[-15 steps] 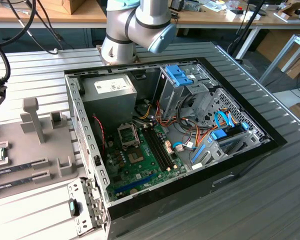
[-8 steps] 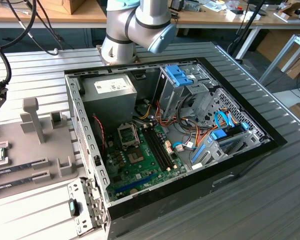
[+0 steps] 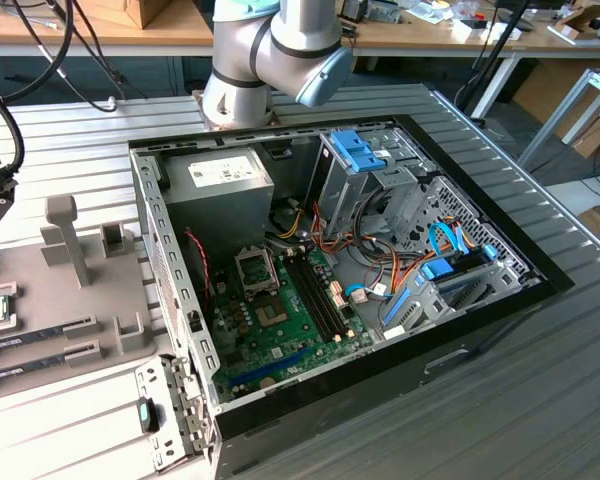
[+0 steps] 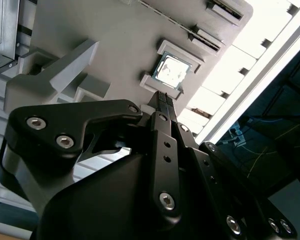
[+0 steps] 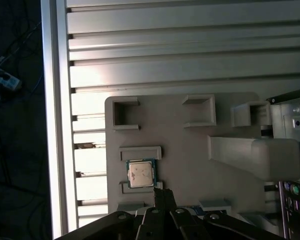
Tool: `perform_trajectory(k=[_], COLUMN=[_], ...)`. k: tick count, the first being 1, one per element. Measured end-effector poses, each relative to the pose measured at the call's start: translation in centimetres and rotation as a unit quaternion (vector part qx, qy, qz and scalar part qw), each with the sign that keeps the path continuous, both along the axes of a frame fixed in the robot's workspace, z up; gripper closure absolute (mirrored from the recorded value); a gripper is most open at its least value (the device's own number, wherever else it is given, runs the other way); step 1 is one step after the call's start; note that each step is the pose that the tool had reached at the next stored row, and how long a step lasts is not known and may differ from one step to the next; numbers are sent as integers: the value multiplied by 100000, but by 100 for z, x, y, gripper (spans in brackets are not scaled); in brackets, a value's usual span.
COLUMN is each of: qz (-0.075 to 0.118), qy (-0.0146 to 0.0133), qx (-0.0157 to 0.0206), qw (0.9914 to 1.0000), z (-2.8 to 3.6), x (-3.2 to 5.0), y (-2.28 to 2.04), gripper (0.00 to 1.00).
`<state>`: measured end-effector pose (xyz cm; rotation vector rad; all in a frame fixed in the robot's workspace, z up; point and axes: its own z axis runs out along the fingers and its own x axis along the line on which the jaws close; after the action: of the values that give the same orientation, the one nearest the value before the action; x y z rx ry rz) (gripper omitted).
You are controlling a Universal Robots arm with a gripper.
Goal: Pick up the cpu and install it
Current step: 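Reach for the cpu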
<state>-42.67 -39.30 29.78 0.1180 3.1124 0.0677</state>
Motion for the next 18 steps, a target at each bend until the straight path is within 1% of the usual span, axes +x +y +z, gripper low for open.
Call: perform_trajectory(k=[7,18], qz=[2,1], qy=[4,0], qx=[-2,1], qw=[100000,100000], z=[-28,-92], x=[0,0], y=[0,0], gripper=[89,89])
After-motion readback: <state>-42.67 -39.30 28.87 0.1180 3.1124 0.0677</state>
